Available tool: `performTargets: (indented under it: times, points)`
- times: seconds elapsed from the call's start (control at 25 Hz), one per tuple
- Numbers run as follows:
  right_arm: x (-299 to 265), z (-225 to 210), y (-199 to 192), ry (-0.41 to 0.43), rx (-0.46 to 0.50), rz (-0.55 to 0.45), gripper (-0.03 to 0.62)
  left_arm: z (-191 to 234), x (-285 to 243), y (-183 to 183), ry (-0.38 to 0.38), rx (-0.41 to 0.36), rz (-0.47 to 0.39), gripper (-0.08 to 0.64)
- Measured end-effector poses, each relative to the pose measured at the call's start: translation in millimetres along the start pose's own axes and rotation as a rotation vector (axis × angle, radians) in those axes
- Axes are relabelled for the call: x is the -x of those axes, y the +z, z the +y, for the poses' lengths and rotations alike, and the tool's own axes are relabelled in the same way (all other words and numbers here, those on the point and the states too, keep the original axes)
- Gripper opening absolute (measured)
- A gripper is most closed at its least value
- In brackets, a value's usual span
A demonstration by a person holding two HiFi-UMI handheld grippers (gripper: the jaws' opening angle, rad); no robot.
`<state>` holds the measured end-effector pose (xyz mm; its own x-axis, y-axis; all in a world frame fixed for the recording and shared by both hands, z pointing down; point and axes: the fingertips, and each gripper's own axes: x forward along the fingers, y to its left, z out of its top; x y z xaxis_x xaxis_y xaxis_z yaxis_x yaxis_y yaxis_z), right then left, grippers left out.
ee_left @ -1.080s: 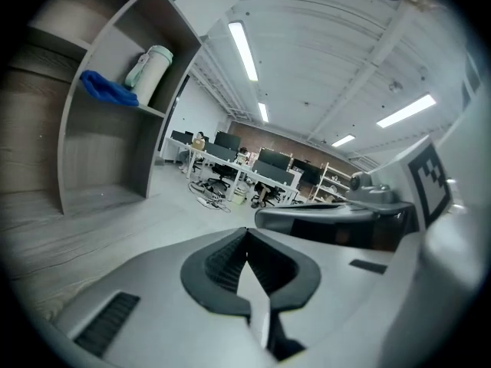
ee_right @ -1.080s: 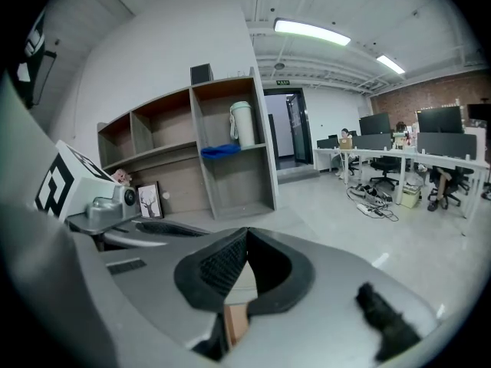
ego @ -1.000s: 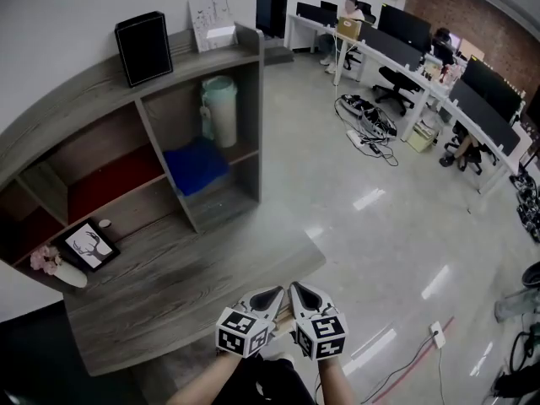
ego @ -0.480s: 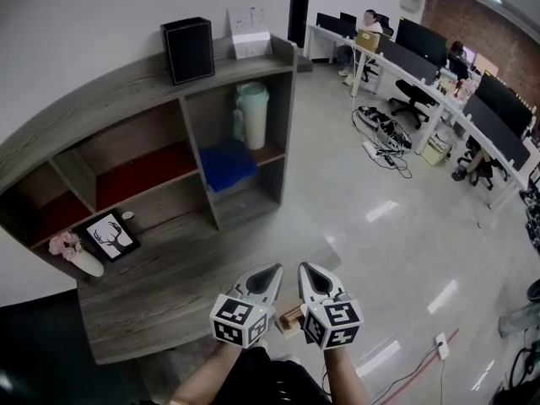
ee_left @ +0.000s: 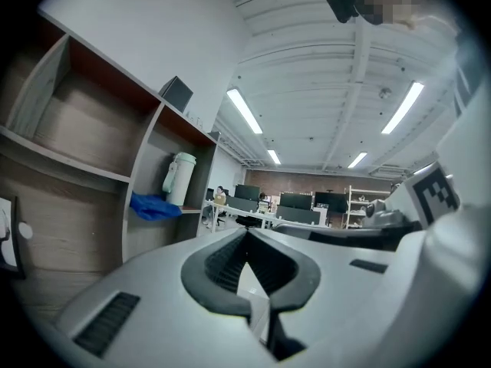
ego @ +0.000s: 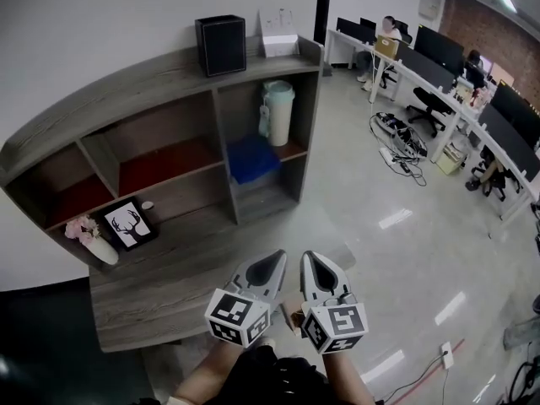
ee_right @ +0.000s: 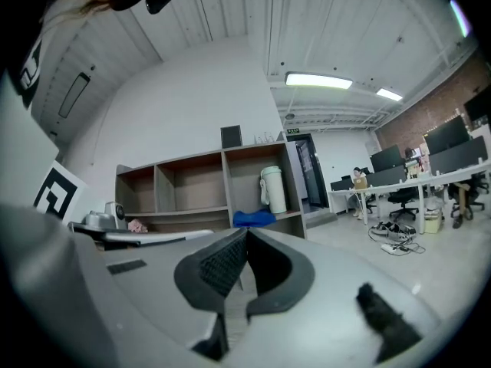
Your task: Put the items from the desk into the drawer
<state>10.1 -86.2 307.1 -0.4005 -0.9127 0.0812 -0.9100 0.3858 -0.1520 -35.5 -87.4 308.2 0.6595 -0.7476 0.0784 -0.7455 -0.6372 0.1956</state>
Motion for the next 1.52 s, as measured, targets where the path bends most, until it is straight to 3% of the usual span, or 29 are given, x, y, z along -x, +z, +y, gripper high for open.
performTargets:
  times: [0.2,1.52]
  points:
    - [2.7,0.4,-10.2,-0.005,-0.041,0.007,0.012,-1.5,6.1,-10.7,0.021,-0.005,0.007,0.011]
    - [-8.0,-6.4,-16.8,-0.023,0.025,0.017,0.011,18.0,-4.8,-27.3,0.052,0.024,0.04,0.011]
